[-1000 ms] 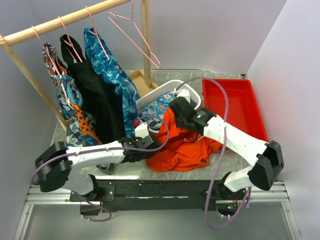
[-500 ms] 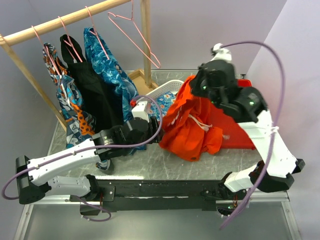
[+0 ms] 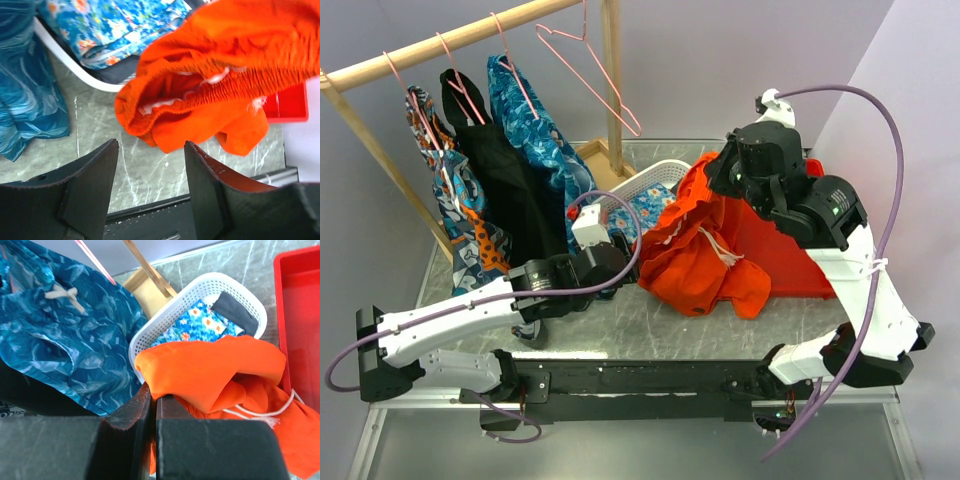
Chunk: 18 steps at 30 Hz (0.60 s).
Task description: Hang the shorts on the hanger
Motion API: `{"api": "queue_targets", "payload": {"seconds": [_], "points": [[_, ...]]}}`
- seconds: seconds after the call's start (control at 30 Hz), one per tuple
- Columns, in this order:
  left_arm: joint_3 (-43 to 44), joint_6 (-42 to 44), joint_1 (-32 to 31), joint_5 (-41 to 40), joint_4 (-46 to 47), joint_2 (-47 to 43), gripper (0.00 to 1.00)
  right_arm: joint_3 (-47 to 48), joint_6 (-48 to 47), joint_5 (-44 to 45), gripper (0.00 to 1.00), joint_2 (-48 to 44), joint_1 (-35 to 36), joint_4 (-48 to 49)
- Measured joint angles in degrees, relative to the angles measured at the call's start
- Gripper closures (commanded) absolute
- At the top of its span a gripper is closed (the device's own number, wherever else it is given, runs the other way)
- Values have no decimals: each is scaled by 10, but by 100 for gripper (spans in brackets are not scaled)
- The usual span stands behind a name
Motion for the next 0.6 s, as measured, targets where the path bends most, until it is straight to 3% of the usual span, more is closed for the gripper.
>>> {"api": "queue_targets", "payload": {"seconds": [0.2,0.6], "points": [[0,-31,17,-5,-12,14,41,-37,10,-1,100,-25,0,4],[-47,-41,74,48,62,96,44,-37,19,0,100,-31,0,4]]}}
